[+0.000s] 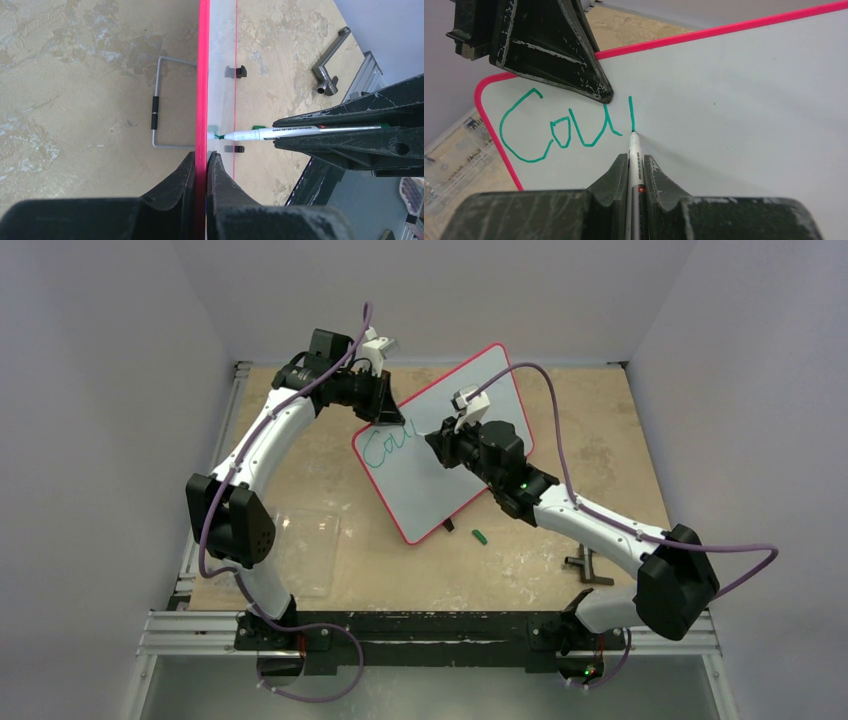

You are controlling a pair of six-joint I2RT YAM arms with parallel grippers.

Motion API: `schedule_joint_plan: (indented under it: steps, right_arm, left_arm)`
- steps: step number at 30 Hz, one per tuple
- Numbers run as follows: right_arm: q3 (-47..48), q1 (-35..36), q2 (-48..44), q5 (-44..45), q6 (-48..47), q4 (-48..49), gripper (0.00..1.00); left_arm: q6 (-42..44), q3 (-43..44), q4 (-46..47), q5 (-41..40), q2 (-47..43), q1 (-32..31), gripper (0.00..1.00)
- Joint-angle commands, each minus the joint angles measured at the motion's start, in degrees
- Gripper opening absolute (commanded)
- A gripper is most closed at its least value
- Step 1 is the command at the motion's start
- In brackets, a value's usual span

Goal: Write a sentence on the whiteboard

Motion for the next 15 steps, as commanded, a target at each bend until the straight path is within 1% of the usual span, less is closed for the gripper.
schedule_joint_plan:
  steps: [1,15]
  right_arm:
    - [2.5,-0.23,0.34,0.18,0.34,-0.82,0.0]
    - [7.3,-1.13,2.86,2.75,-1.08,-2.46,0.0]
  left_arm:
    - [6.31,-0.8,-1.89,-8.64,-2.07,-0.26,0.0]
    - [6.31,-0.8,-1.8,-8.56,-2.22,-0.35,0.0]
